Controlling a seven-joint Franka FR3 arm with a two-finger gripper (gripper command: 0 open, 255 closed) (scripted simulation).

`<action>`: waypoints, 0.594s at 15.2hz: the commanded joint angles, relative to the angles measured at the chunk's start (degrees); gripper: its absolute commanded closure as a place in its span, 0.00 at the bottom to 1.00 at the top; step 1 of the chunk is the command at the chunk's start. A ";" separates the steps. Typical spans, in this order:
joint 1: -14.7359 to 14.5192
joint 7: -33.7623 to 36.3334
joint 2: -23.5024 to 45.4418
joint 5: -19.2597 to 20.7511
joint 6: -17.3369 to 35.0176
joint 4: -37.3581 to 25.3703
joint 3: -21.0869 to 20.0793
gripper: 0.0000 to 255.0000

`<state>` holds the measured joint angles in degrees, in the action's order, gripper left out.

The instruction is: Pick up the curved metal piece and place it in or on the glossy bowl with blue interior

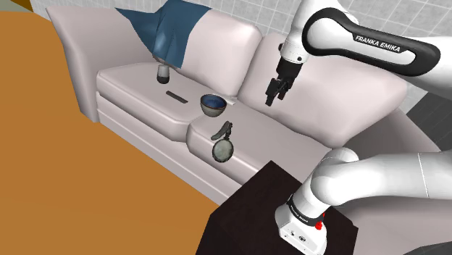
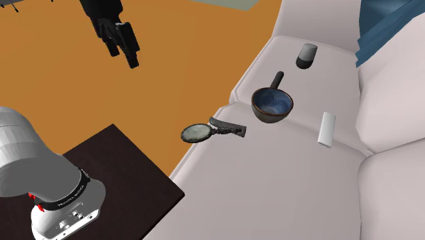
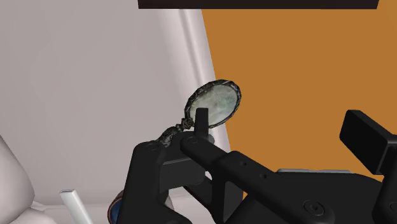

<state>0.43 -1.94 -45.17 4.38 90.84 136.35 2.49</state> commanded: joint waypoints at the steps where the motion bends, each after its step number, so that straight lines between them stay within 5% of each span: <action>1: 0.00 0.00 0.00 0.00 0.00 0.00 0.00 0.00; 9: 3.59 8.88 8.30 -3.19 19.85 7.74 2.08 0.00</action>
<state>3.59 5.88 -38.42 1.63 108.01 143.69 4.25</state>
